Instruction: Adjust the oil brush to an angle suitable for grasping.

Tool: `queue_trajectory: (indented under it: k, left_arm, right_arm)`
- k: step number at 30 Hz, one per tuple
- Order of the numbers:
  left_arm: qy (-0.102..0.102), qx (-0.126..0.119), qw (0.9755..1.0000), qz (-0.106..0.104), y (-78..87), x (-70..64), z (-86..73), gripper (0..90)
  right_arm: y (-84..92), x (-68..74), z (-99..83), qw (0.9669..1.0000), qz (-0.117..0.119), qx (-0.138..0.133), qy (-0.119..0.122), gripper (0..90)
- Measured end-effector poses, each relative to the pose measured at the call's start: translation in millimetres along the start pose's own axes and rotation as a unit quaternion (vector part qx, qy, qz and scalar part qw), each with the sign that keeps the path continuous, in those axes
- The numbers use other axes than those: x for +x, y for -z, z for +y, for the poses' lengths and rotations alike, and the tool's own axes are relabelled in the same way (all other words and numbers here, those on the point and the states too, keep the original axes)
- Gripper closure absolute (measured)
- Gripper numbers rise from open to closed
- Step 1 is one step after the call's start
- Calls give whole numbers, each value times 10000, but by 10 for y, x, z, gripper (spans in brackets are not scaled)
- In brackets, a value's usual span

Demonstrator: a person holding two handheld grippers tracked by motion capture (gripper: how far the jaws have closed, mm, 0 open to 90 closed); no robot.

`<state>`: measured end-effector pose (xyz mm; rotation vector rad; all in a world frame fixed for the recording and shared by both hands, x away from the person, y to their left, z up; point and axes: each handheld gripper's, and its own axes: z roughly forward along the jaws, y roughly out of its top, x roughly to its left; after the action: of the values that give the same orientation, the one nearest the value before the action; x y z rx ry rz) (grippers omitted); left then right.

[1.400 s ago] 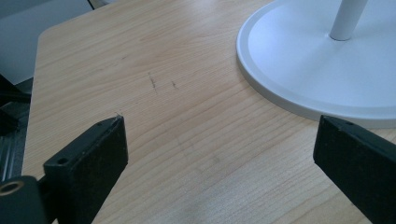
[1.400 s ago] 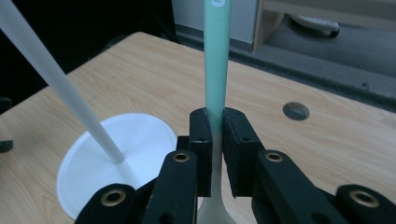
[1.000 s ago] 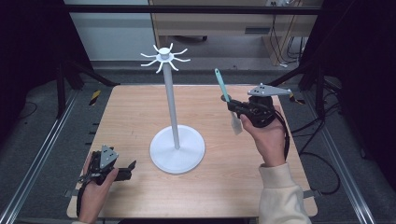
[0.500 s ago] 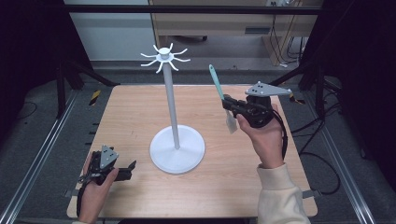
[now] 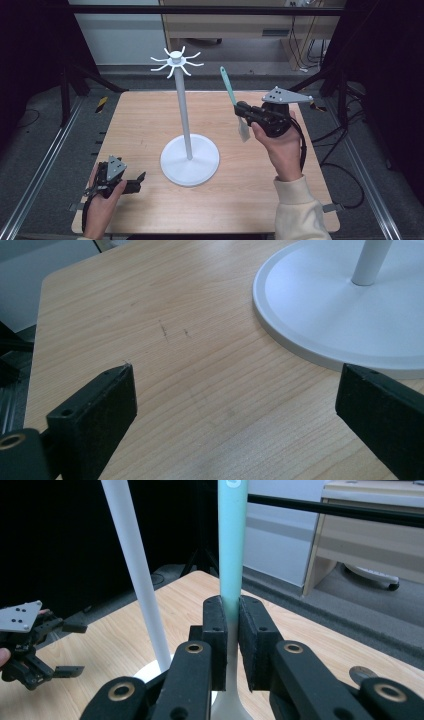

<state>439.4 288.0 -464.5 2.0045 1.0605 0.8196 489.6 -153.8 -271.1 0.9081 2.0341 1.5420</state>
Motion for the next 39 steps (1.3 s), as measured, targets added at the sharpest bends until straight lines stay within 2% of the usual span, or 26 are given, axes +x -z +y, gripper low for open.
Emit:
queue_trajectory:
  k: [12,27,39]
  left_arm:
    - [-7,6,10000,-11,0,0,0,27]
    - [-15,12,10000,-5,-2,-1,-1,27]
    - [-33,36,10000,-26,-11,-8,-3,27]
  right_arm:
    - [-14,84,34,9998,134,-136,29,825]
    - [33,169,90,9983,211,-526,128,825]
    - [10,247,121,9975,291,-615,199,825]
